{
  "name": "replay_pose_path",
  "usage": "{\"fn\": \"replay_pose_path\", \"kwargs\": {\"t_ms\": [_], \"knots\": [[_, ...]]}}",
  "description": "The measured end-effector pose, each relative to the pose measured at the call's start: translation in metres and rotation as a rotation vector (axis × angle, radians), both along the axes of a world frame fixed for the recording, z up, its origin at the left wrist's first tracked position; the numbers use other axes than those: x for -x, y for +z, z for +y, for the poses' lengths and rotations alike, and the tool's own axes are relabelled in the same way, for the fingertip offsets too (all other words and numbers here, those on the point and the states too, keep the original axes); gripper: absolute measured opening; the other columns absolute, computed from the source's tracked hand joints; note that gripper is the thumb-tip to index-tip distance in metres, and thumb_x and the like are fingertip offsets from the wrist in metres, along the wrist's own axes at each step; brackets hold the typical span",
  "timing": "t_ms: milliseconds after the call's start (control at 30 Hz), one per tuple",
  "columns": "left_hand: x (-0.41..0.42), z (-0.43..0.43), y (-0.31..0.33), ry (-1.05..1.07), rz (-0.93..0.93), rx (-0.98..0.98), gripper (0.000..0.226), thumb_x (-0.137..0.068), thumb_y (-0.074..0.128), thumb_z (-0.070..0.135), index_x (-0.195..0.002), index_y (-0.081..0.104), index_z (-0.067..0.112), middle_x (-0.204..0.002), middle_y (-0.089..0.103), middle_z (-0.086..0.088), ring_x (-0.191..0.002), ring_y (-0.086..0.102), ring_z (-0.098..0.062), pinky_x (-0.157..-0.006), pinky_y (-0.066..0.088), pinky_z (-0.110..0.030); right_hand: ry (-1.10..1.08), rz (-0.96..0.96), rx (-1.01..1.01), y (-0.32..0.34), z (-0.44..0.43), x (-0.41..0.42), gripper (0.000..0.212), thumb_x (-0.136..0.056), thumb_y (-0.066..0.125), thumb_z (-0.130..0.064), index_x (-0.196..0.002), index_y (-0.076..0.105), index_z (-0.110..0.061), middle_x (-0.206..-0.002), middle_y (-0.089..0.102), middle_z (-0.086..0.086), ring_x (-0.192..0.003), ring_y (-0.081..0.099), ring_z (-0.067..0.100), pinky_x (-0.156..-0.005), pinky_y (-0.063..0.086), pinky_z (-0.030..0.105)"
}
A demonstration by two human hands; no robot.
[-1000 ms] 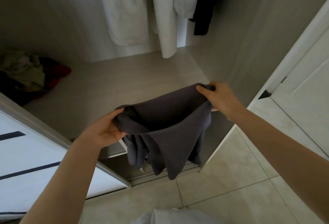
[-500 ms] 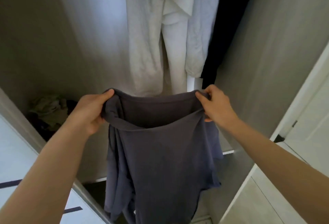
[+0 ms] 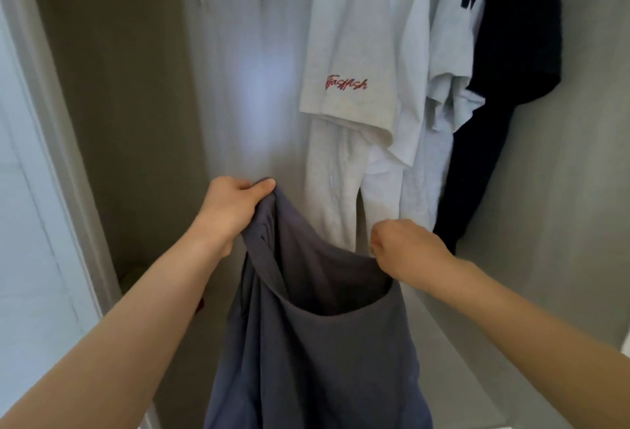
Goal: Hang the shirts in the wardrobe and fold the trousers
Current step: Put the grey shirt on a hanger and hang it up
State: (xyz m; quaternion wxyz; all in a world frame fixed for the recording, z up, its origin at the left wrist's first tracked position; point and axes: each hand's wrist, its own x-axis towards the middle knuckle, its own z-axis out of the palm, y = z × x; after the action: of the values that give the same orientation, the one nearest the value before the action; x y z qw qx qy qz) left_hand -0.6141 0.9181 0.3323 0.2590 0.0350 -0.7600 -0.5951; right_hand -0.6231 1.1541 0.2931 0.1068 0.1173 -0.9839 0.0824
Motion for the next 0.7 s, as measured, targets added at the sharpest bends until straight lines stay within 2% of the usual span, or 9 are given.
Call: {"fn": "replay_pose_path", "kwargs": {"t_ms": [67,133,200,400,500,600,700], "knots": [[0.004,-0.001,0.014,-0.021,0.031,0.024,0.044,-0.090,0.070,0.026,-0.085,0.064,-0.017,-0.073,0.053,-0.016,-0.068,0.047,-0.021,-0.064,0.032,-0.033,0.047,0.034,0.024,0.018,-0.015,-0.001,0.016,-0.096,0.045,-0.017,-0.099,0.059,-0.011,-0.099,0.060,0.007,-0.085,0.059,0.025,-0.065,0.047,0.032],[0.009,-0.004,0.024,-0.009,0.047,0.080,0.037,-0.089,0.070,0.027,-0.071,0.061,-0.003,-0.068,0.048,-0.014,-0.065,0.042,-0.020,-0.062,0.028,-0.032,0.116,0.114,0.081,0.037,-0.030,-0.006,0.023,-0.098,0.043,-0.026,-0.099,0.060,-0.011,-0.098,0.061,0.008,-0.087,0.060,0.027,-0.075,0.052,0.037],[0.014,-0.007,0.033,0.003,0.054,0.143,0.035,-0.089,0.070,0.028,-0.065,0.056,0.007,-0.064,0.044,-0.013,-0.062,0.040,-0.019,-0.060,0.027,-0.031,0.184,0.229,0.129,0.059,-0.045,-0.010,0.026,-0.098,0.044,-0.031,-0.096,0.060,-0.010,-0.096,0.062,0.009,-0.088,0.060,0.029,-0.078,0.053,0.040],[0.027,-0.013,0.065,0.053,0.113,0.259,0.055,-0.090,0.070,0.024,-0.048,0.034,0.017,-0.050,0.028,-0.003,-0.052,0.026,-0.018,-0.050,0.017,-0.031,0.312,0.554,0.201,0.139,-0.086,-0.016,0.021,-0.094,0.045,-0.024,-0.088,0.056,-0.008,-0.087,0.061,0.012,-0.080,0.059,0.033,-0.068,0.051,0.039],[0.035,-0.013,0.084,0.057,0.142,0.305,0.058,-0.090,0.069,0.023,-0.045,0.033,0.017,-0.042,0.025,0.005,-0.039,0.021,-0.009,-0.040,0.015,-0.023,0.378,0.708,0.243,0.175,-0.099,-0.017,0.017,-0.093,0.047,-0.019,-0.092,0.057,-0.006,-0.081,0.061,0.012,-0.074,0.059,0.031,-0.066,0.052,0.041],[0.043,-0.011,0.103,0.074,0.158,0.298,0.055,-0.090,0.069,0.027,-0.049,0.035,0.016,-0.051,0.028,-0.003,-0.050,0.025,-0.017,-0.042,0.019,-0.025,0.409,0.847,0.242,0.210,-0.108,-0.014,0.014,-0.092,0.047,-0.016,-0.091,0.056,-0.004,-0.080,0.059,0.010,-0.073,0.057,0.030,-0.061,0.049,0.037],[0.050,-0.010,0.120,0.110,0.184,0.292,0.055,-0.090,0.069,0.028,-0.049,0.034,0.016,-0.053,0.030,-0.004,-0.055,0.027,-0.021,-0.047,0.021,-0.030,0.382,0.986,0.174,0.245,-0.113,-0.008,0.005,-0.091,0.048,-0.009,-0.089,0.052,-0.009,-0.080,0.053,0.008,-0.077,0.055,0.027,-0.059,0.038,0.032]]}}
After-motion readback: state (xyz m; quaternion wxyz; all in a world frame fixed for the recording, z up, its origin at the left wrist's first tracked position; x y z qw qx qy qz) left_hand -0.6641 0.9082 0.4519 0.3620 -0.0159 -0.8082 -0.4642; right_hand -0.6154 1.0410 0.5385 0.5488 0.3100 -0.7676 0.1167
